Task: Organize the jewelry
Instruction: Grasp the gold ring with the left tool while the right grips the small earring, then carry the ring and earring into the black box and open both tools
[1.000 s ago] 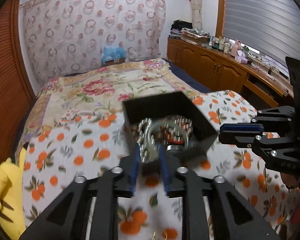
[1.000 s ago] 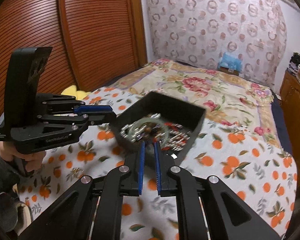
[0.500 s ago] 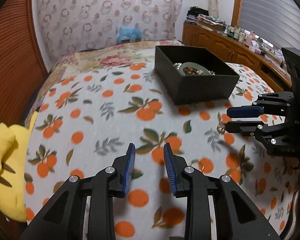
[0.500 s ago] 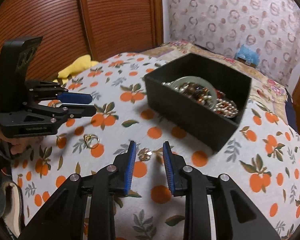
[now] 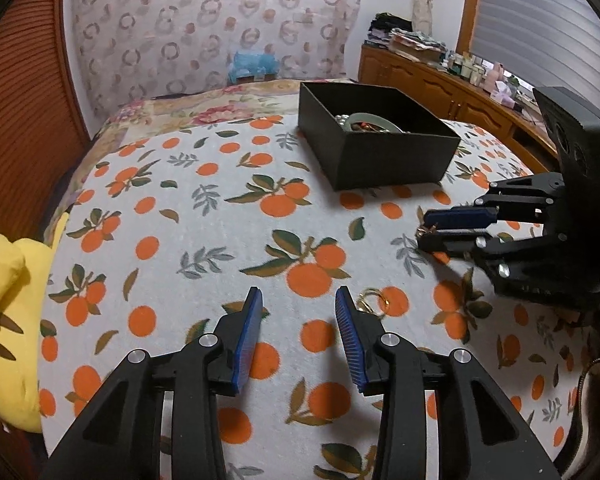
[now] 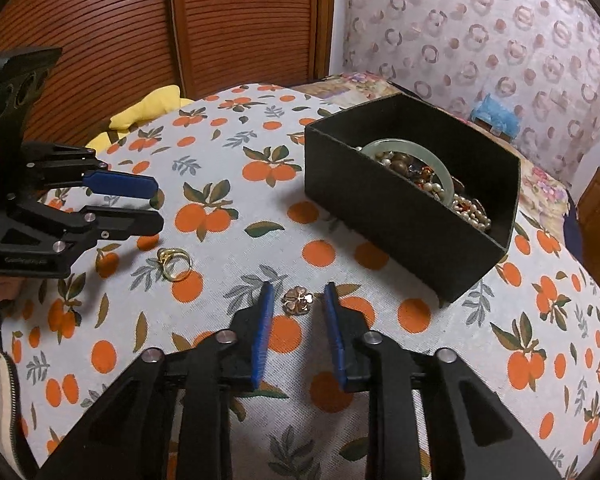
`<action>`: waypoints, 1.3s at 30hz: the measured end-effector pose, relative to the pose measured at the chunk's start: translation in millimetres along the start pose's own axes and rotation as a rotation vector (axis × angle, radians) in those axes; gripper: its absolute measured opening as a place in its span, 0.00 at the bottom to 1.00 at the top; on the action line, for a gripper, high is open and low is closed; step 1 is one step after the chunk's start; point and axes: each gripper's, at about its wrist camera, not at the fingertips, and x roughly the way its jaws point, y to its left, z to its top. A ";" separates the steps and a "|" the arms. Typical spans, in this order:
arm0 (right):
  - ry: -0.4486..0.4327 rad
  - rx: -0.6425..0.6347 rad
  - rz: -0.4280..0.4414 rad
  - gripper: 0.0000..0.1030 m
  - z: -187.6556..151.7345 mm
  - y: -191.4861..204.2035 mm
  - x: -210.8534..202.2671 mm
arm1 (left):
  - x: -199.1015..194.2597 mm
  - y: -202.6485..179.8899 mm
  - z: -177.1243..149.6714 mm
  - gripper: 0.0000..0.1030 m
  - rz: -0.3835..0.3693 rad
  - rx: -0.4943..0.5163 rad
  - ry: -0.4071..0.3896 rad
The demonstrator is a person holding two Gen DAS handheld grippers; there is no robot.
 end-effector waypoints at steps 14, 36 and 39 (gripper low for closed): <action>-0.042 0.054 -0.013 0.16 -9.9 -8.8 -26.1 | -1.2 -22.9 -1.4 0.41 -0.051 0.038 0.000; -0.053 0.085 -0.018 0.16 -16.8 -22.1 -32.1 | 11.6 -39.1 4.6 0.09 -0.022 0.102 -0.003; -0.063 0.087 -0.016 0.16 -13.0 -24.0 -34.3 | 13.4 -37.6 7.0 0.09 -0.025 0.098 -0.002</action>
